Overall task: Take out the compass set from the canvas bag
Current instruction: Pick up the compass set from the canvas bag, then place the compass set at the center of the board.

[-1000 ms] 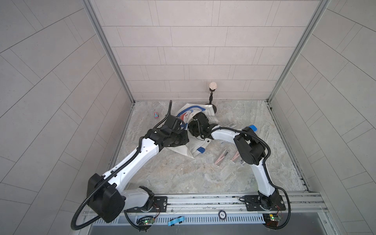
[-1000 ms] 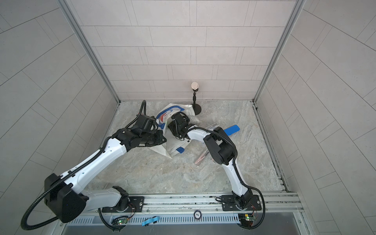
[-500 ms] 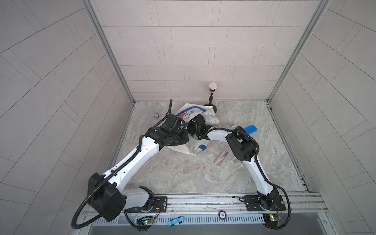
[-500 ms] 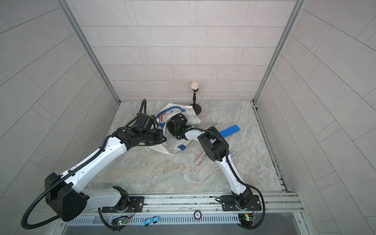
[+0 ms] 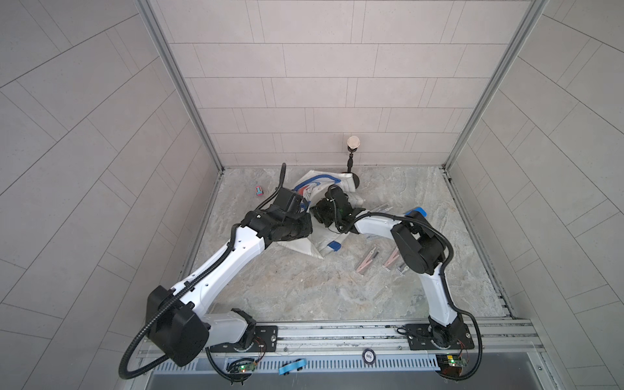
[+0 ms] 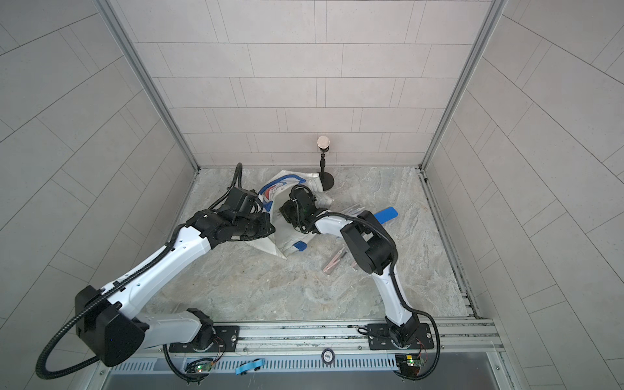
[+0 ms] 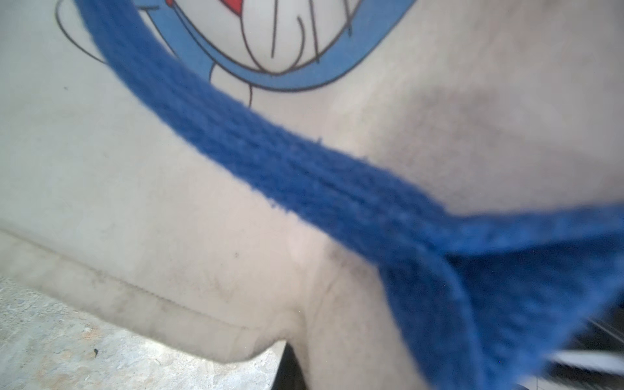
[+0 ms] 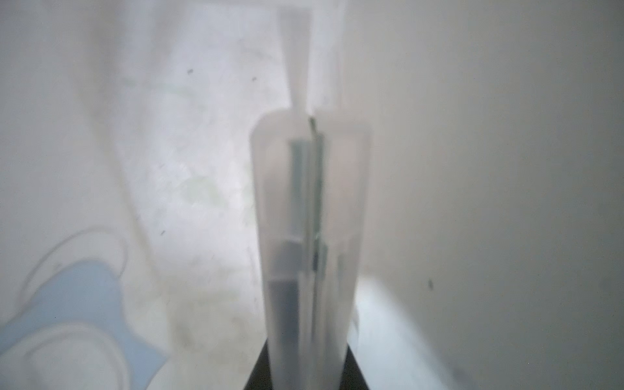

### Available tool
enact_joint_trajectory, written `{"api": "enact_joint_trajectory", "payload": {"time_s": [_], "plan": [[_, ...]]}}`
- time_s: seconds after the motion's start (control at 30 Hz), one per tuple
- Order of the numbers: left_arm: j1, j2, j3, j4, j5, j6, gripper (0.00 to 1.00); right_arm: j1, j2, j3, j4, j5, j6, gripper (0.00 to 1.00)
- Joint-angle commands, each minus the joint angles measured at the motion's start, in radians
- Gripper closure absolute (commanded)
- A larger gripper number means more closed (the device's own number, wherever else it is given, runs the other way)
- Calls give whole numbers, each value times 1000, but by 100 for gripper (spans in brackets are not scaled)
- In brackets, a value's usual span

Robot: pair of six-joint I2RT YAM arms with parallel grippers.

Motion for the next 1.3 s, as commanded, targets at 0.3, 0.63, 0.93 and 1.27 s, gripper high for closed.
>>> {"api": "enact_joint_trajectory", "payload": {"time_s": [0.3, 0.63, 0.93, 1.27], "plan": [[7, 64, 30, 77, -45, -1, 100, -53, -585, -349, -331, 30, -257, 92], [73, 101, 97, 37, -55, 23, 100, -158, -867, -593, -449, 93, -291, 88], [134, 104, 161, -19, -39, 46, 100, -105, -616, -595, -291, 33, -284, 89], [143, 89, 150, -12, -23, 43, 100, -83, -306, -520, -106, -43, -171, 87]]}}
